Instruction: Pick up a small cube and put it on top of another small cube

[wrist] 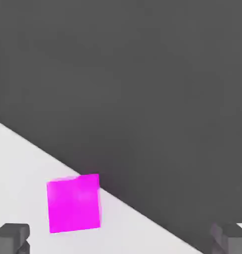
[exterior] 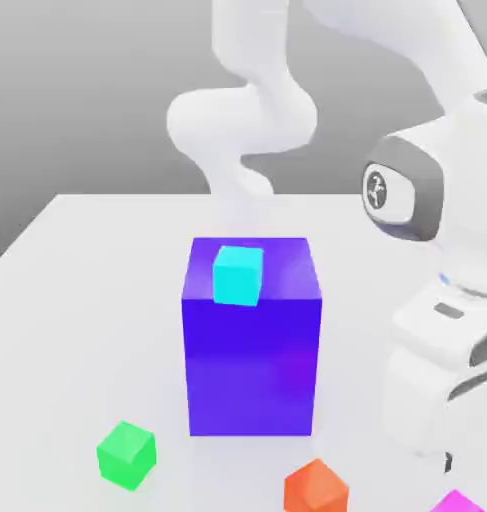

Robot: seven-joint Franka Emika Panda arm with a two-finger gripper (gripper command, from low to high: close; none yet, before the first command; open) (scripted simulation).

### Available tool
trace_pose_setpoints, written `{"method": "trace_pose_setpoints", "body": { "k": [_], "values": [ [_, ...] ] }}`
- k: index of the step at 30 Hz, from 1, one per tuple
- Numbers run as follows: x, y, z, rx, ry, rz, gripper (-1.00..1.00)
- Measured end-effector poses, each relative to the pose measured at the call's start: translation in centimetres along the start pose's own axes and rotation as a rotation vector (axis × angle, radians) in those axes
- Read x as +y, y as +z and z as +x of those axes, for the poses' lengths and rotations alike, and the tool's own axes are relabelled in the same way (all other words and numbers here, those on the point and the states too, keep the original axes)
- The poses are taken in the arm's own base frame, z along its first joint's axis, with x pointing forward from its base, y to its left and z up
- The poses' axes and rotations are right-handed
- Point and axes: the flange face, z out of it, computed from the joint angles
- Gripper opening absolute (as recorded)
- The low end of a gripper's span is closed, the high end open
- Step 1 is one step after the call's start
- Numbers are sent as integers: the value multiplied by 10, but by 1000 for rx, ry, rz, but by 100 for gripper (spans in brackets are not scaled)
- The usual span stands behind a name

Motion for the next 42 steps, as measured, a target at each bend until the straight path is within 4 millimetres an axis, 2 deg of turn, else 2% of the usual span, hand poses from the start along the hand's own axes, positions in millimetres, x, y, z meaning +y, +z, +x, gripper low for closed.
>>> {"method": "trace_pose_setpoints", "body": {
  "k": [5, 6, 11, 12, 13, 18, 26, 30, 35, 39, 42],
  "values": [
    [-10, 83, -13, -43, -39, -18, 0],
    [-9, 96, -14, -44, -40, -19, -100],
    [-9, 96, -14, -45, -40, -18, -100],
    [-9, 102, -15, -45, -41, -19, -100],
    [-9, 97, -14, -45, -41, -19, -100],
    [-6, 30, -8, -26, -86, -32, -100],
    [44, -99, 15, 117, -474, -182, -100],
    [84, -160, 19, 159, -635, -260, -100],
    [133, -225, 12, 183, -832, -343, -100],
    [177, -264, 3, 180, -981, -392, -100],
    [214, -283, -5, 166, -1088, -416, -100]
  ]
}}
